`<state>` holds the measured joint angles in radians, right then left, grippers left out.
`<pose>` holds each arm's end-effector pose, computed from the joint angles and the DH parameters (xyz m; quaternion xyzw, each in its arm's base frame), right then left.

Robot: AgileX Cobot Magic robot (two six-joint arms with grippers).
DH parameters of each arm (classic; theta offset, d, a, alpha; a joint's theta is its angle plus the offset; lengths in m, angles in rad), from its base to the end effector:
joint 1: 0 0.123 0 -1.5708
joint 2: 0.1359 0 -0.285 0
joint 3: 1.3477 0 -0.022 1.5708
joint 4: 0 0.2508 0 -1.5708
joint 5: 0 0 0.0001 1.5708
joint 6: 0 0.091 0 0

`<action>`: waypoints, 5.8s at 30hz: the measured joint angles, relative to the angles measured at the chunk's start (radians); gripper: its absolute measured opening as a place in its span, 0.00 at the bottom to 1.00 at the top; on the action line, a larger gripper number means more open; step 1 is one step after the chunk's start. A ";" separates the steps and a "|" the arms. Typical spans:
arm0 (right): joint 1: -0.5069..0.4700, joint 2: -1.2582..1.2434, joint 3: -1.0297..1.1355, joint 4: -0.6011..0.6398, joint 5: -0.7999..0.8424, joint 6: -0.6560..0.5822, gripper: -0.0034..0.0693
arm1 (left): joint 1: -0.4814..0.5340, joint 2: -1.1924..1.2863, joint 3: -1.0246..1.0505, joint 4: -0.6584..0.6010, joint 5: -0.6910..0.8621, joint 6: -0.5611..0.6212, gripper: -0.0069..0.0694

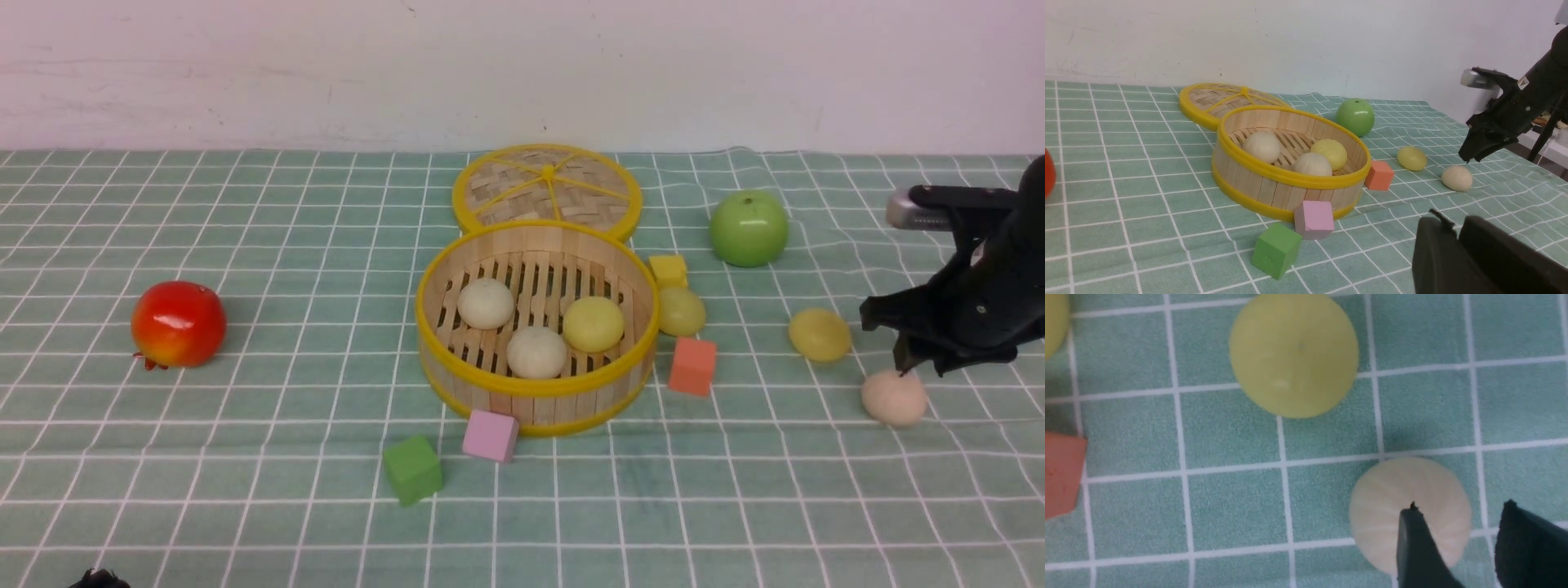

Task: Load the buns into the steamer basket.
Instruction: Use the right arm to grab a steamed stuffed bun, then use the right arm to put the steamed stuffed bun into the steamer, then use the right arm to grab a steamed stuffed bun, then use the right arm to put the steamed stuffed bun into the steamer

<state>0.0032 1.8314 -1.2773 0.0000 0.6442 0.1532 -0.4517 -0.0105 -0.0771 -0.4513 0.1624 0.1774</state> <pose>0.3842 0.0012 0.2110 0.0730 0.9710 0.0178 0.2271 0.0432 -0.0281 0.2264 0.0888 0.6913 -0.2756 0.6620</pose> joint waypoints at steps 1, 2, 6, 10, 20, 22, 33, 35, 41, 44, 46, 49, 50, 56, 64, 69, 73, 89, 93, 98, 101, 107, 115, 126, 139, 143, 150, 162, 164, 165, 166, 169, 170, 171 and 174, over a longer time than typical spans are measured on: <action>0.000 0.004 0.000 0.006 -0.004 -0.006 0.43 | 0.000 0.000 0.000 0.000 0.000 0.000 0.19; 0.000 0.014 0.000 0.008 -0.017 -0.012 0.43 | 0.000 0.000 0.000 0.000 0.000 0.000 0.19; 0.000 0.047 0.000 0.008 -0.035 -0.015 0.43 | 0.000 0.000 0.000 0.000 0.000 0.000 0.20; 0.000 0.078 0.000 0.008 -0.048 -0.017 0.43 | 0.000 0.000 0.000 0.000 0.000 0.000 0.21; 0.000 0.074 0.000 0.008 -0.052 -0.066 0.25 | 0.000 0.000 0.000 0.000 0.000 0.000 0.21; 0.002 0.052 0.000 0.008 -0.045 -0.091 0.13 | 0.000 0.000 0.000 0.000 0.000 0.000 0.21; 0.180 -0.089 -0.177 0.276 0.003 -0.313 0.05 | 0.000 0.000 0.000 0.000 0.000 0.000 0.22; 0.232 -0.064 -0.225 0.336 -0.028 -0.361 0.05 | 0.000 0.000 0.000 0.000 0.000 0.000 0.22; 0.336 0.086 -0.336 0.399 -0.142 -0.445 0.05 | 0.000 0.000 0.000 0.000 0.000 0.000 0.23; 0.362 0.199 -0.409 0.407 -0.188 -0.458 0.05 | 0.000 0.000 0.000 0.000 0.000 0.000 0.24; 0.364 0.254 -0.452 0.412 -0.197 -0.459 0.06 | 0.000 0.000 0.000 0.000 0.000 0.000 0.24; 0.364 0.312 -0.501 0.425 -0.200 -0.459 0.06 | 0.000 0.000 0.000 0.000 0.000 0.000 0.24; 0.364 0.324 -0.513 0.429 -0.200 -0.459 0.06 | 0.000 0.000 0.000 0.000 0.000 0.000 0.24; 0.367 0.374 -0.536 0.430 -0.217 -0.459 0.07 | 0.000 0.000 0.000 0.000 0.000 0.000 0.24; 0.367 0.421 -0.537 0.437 -0.255 -0.459 0.30 | 0.000 0.000 0.000 0.000 0.000 0.000 0.26; 0.367 0.410 -0.537 0.437 -0.250 -0.459 0.58 | 0.000 0.000 0.000 0.000 0.000 0.000 0.26; 0.367 0.331 -0.536 0.432 -0.193 -0.459 0.76 | 0.000 0.000 0.000 0.000 0.000 0.000 0.26; 0.069 0.177 -0.433 0.038 0.252 -0.153 0.47 | 0.000 0.000 0.000 0.000 0.000 0.000 0.28; 0.038 0.214 -0.425 0.099 0.237 -0.153 0.44 | 0.000 0.000 0.000 0.000 0.000 0.000 0.28; 0.038 0.254 -0.425 0.131 0.193 -0.170 0.44 | 0.000 0.000 0.000 0.000 0.000 0.000 0.28; 0.038 0.274 -0.425 0.147 0.159 -0.174 0.45 | 0.000 0.000 0.000 0.000 0.000 0.000 0.28; 0.038 0.311 -0.425 0.149 0.112 -0.178 0.45 | 0.000 0.000 0.000 0.000 0.000 0.000 0.28; 0.038 0.335 -0.425 0.149 0.081 -0.205 0.40 | 0.000 0.000 0.000 0.000 0.000 0.000 0.29; 0.052 0.245 -0.424 0.263 0.143 -0.342 0.05 | 0.000 0.000 0.000 0.000 0.000 0.000 0.30; 0.375 0.200 -0.538 0.595 -0.075 -0.687 0.05 | 0.000 0.000 0.000 0.000 0.000 0.000 0.31; 0.416 0.300 -0.611 0.597 -0.116 -0.700 0.05 | 0.000 0.000 0.000 0.000 0.000 0.000 0.31; 0.417 0.447 -0.731 0.597 -0.146 -0.703 0.06 | 0.000 0.000 0.000 0.000 0.000 0.000 0.32; 0.417 0.519 -0.763 0.564 -0.176 -0.724 0.07 | 0.000 0.000 0.000 0.000 0.000 0.000 0.32; 0.417 0.519 -0.763 0.552 -0.183 -0.728 0.07 | 0.000 0.000 0.000 0.000 0.000 0.000 0.32; 0.417 0.519 -0.763 0.547 -0.184 -0.729 0.07 | 0.000 0.000 0.000 0.000 0.000 0.000 0.32; 0.417 0.519 -0.763 0.545 -0.184 -0.729 0.08 | 0.000 0.000 0.000 0.000 0.000 0.000 0.32; 0.417 0.519 -0.763 0.537 -0.185 -0.731 0.10 | 0.000 0.000 0.000 0.000 0.000 0.000 0.32; 0.417 0.519 -0.763 0.529 -0.185 -0.731 0.12 | 0.000 0.000 0.000 0.000 0.000 0.000 0.32; 0.417 0.519 -0.763 0.522 -0.188 -0.731 0.15 | 0.000 0.000 0.000 0.000 0.000 0.000 0.32; 0.417 0.519 -0.763 0.519 -0.194 -0.731 0.23 | 0.000 0.000 0.000 0.000 0.000 0.000 0.32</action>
<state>0.4203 2.3504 -2.0406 0.5186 0.4507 -0.5783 -0.4517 -0.0105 -0.0771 -0.4513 0.1624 0.1774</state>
